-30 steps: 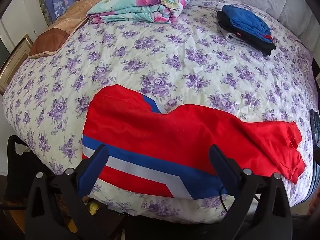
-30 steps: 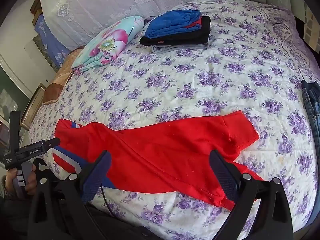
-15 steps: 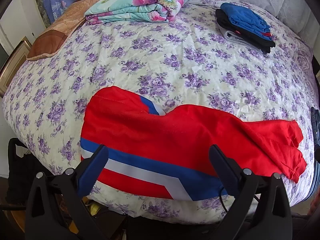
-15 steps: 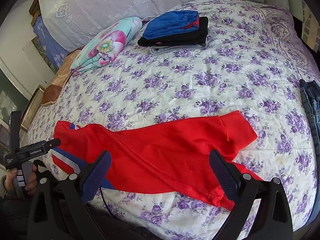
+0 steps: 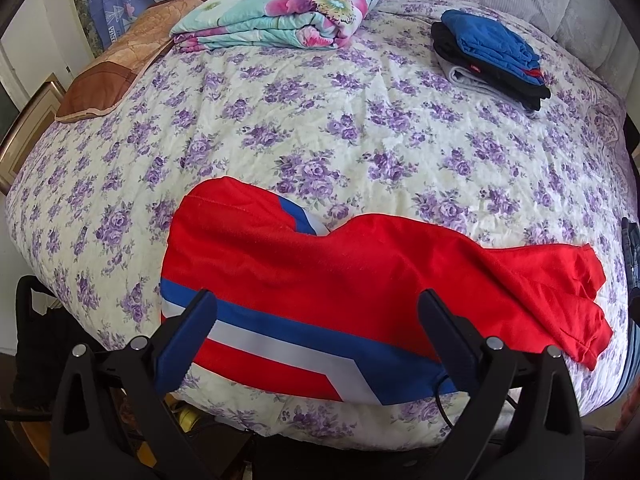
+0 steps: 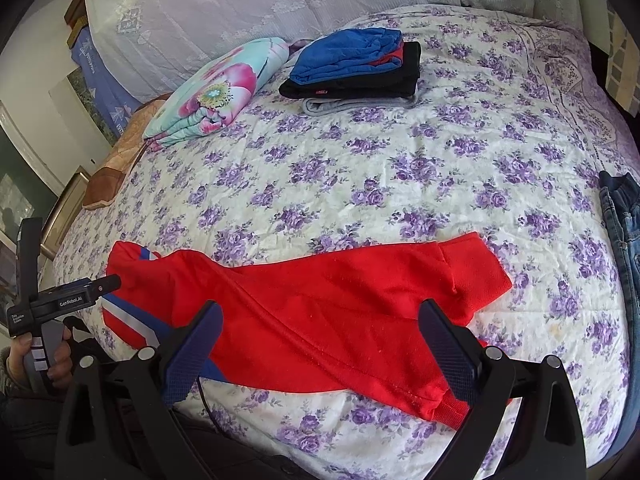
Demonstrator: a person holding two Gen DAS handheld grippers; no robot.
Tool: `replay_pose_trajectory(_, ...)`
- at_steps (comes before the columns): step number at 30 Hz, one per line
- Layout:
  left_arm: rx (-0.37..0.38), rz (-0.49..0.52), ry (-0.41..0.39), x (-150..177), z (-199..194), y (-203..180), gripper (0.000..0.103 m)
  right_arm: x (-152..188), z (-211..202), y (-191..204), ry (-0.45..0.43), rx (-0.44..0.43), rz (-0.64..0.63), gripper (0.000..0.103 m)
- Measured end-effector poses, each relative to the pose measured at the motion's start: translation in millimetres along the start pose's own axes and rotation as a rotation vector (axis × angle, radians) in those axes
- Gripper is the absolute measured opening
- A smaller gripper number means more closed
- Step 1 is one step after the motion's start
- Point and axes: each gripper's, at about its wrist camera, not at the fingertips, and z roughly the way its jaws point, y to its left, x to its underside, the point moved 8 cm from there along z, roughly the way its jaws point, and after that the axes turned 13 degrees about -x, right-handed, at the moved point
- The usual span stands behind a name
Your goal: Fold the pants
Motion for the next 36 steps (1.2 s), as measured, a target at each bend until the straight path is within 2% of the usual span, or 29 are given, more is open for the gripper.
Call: replay_pose_trajectory(36,0.001,-0.003,0.004,-0.4,0.5,-0.5,0.098,-0.5,-0.8,-0.8,-0.003,0.005,-0.001,0.098)
